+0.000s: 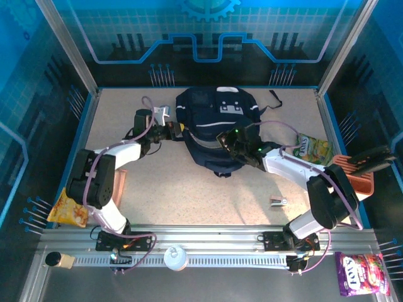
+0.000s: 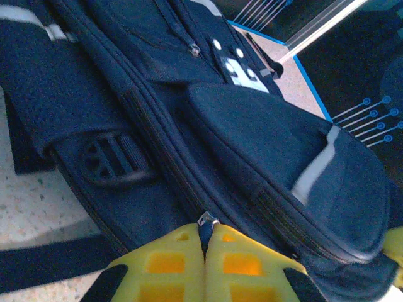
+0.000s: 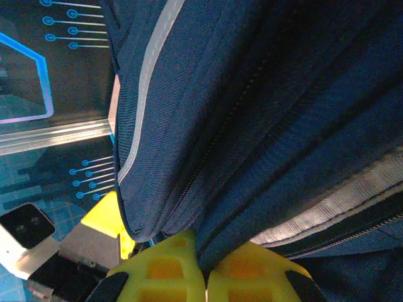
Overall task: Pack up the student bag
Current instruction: Unzip the student bag at the center of the table.
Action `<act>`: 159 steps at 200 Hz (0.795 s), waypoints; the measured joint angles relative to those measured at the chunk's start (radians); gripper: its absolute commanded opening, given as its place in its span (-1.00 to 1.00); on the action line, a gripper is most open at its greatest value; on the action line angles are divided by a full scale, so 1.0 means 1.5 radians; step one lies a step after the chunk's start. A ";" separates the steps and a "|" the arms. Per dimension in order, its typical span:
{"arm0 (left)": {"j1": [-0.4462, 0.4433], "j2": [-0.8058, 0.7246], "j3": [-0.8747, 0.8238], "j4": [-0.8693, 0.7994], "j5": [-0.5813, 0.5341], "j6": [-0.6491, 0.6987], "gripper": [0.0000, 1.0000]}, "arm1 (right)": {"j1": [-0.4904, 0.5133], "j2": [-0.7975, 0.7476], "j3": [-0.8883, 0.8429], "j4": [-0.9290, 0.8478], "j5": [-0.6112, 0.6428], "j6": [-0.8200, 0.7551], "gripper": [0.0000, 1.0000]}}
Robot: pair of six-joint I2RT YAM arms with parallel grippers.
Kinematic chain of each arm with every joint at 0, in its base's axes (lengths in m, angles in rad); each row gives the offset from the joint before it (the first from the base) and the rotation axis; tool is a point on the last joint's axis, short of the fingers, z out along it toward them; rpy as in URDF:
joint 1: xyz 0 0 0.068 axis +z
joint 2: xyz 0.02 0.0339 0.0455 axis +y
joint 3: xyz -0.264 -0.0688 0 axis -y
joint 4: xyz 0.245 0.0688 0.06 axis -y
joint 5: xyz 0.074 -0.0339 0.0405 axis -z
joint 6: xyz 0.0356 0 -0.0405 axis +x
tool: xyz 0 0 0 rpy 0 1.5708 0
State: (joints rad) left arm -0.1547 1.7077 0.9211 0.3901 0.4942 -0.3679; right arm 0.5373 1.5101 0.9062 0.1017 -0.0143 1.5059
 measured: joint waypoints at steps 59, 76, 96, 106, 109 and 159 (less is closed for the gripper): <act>0.019 0.065 0.076 -0.011 0.006 0.000 -0.80 | -0.008 -0.004 -0.003 0.017 -0.025 -0.018 -0.78; 0.021 0.082 0.101 -0.018 0.001 -0.001 -0.78 | -0.010 -0.001 -0.003 0.017 -0.035 -0.030 -0.70; 0.022 0.098 0.125 -0.025 -0.016 -0.012 -0.43 | -0.010 0.000 -0.002 0.007 -0.049 -0.055 -0.30; 0.027 0.104 0.138 -0.028 -0.035 -0.023 -0.35 | -0.010 0.000 -0.001 -0.006 -0.056 -0.073 -0.01; 0.029 0.104 0.140 -0.029 -0.041 -0.025 -0.31 | -0.010 0.000 -0.001 -0.010 -0.059 -0.077 0.07; 0.051 0.014 0.097 -0.141 -0.176 -0.074 0.44 | -0.009 -0.051 0.004 -0.129 -0.041 -0.214 0.60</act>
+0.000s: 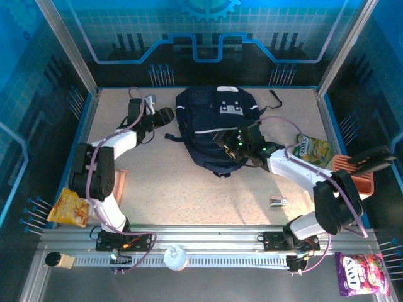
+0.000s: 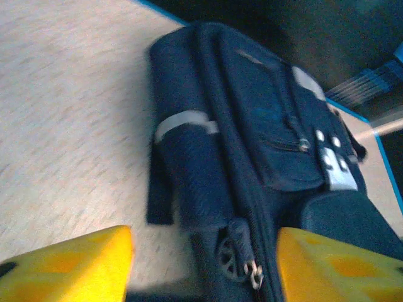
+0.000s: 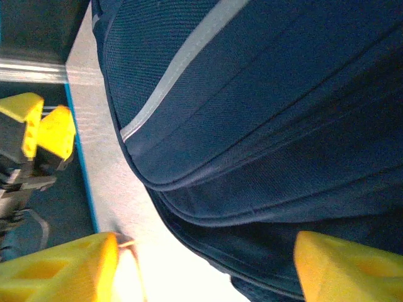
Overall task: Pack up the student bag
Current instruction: Unzip the student bag at the center of the table, then move the pencil pouch to the bottom-left of the table.
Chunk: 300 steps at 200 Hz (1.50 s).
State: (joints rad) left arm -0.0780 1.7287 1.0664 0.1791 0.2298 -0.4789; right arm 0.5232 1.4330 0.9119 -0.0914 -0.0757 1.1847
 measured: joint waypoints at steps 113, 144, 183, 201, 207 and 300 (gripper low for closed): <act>0.107 -0.369 -0.249 -0.446 -0.271 -0.119 0.97 | -0.001 0.063 0.216 -0.155 0.068 -0.299 0.87; 0.137 -0.392 -0.322 -0.470 -0.284 -0.155 0.98 | -0.001 0.077 0.219 -0.155 0.060 -0.310 0.86; 0.141 -0.361 -0.336 -0.441 -0.270 -0.153 0.97 | -0.001 0.077 0.219 -0.153 0.049 -0.310 0.85; 0.142 -0.330 -0.336 -0.408 -0.238 -0.153 0.97 | -0.001 0.077 0.219 -0.153 0.045 -0.310 0.85; 0.142 -0.321 -0.336 -0.397 -0.227 -0.154 0.97 | -0.001 0.077 0.219 -0.153 0.045 -0.310 0.85; 0.072 -0.105 -0.175 -0.214 -0.044 -0.264 0.92 | -0.001 0.085 0.219 -0.128 0.045 -0.310 0.85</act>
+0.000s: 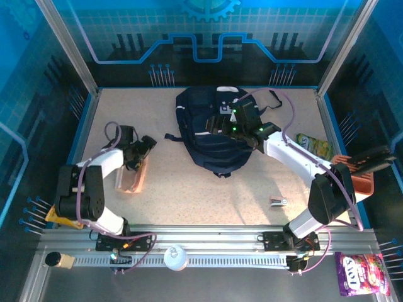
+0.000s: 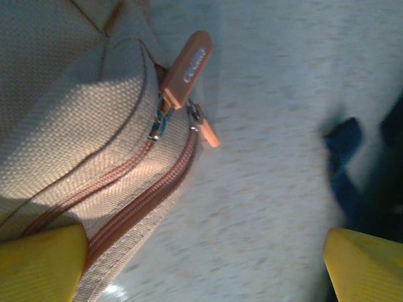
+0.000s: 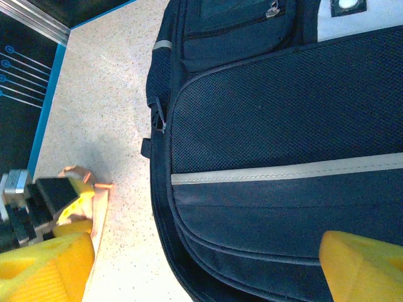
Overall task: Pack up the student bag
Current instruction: Move the pencil pouch to the bottom-left of the table, then move the pencil pouch to the middle-left of the table.
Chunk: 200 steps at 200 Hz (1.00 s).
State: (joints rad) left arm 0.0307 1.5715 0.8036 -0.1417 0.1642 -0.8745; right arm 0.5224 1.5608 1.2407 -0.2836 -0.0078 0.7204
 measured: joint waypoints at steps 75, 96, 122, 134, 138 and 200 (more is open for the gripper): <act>0.012 -0.084 0.118 -0.126 -0.011 0.091 0.99 | 0.000 0.019 0.000 0.016 -0.021 0.000 0.85; 0.059 -0.116 0.111 -0.170 -0.032 0.131 0.99 | 0.000 0.032 0.000 0.020 -0.031 0.000 0.85; 0.093 -0.119 0.069 -0.199 -0.044 0.157 0.95 | 0.001 0.039 0.000 0.021 -0.038 0.000 0.85; 0.094 -0.118 0.043 -0.207 -0.042 0.165 0.87 | 0.002 0.039 0.000 0.022 -0.039 0.000 0.85; 0.093 -0.118 0.034 -0.208 -0.041 0.166 0.86 | 0.002 0.039 0.000 0.023 -0.040 0.000 0.85; 0.033 -0.128 -0.075 -0.194 -0.028 0.118 0.78 | 0.027 0.064 0.019 0.027 -0.055 0.000 0.79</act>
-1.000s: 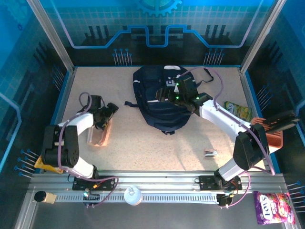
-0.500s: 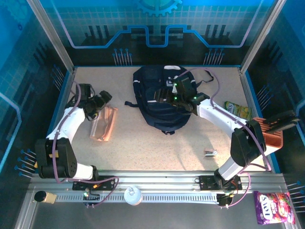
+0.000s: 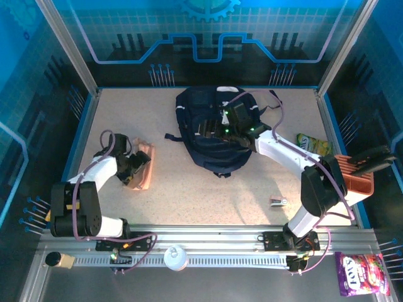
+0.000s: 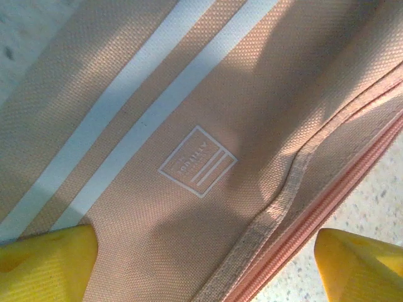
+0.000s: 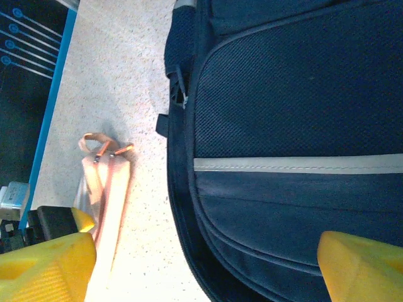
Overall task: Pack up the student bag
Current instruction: Move the pencil pouch to the middle-left of the table, then pick up the pencil pouch from the middle-left of the table.
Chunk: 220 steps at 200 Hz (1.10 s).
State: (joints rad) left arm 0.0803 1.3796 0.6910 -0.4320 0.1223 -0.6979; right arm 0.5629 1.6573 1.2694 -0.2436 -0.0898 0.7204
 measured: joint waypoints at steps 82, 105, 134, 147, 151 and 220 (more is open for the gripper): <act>-0.072 -0.018 0.015 0.065 0.061 -0.110 0.60 | 0.057 0.064 0.015 0.019 -0.063 0.012 0.64; -0.078 -0.010 0.079 0.018 0.049 -0.052 0.47 | 0.062 0.066 0.014 0.023 -0.069 0.016 0.64; -0.118 0.042 0.171 -0.050 -0.003 0.035 0.35 | 0.062 0.065 0.012 0.034 -0.067 0.023 0.64; -0.140 0.078 0.204 -0.077 -0.028 0.067 0.32 | 0.062 0.063 0.006 0.039 -0.063 0.026 0.65; -0.147 0.092 0.215 -0.086 -0.038 0.076 0.32 | 0.062 0.061 0.004 0.041 -0.061 0.026 0.65; -0.206 0.274 0.343 -0.198 -0.146 0.185 0.39 | 0.059 0.028 -0.034 0.057 -0.039 0.043 0.68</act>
State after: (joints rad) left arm -0.2291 1.7905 1.2060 -0.7292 -0.0963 -0.4198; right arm 0.6514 1.7000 1.2182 -0.1585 -0.1478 0.7856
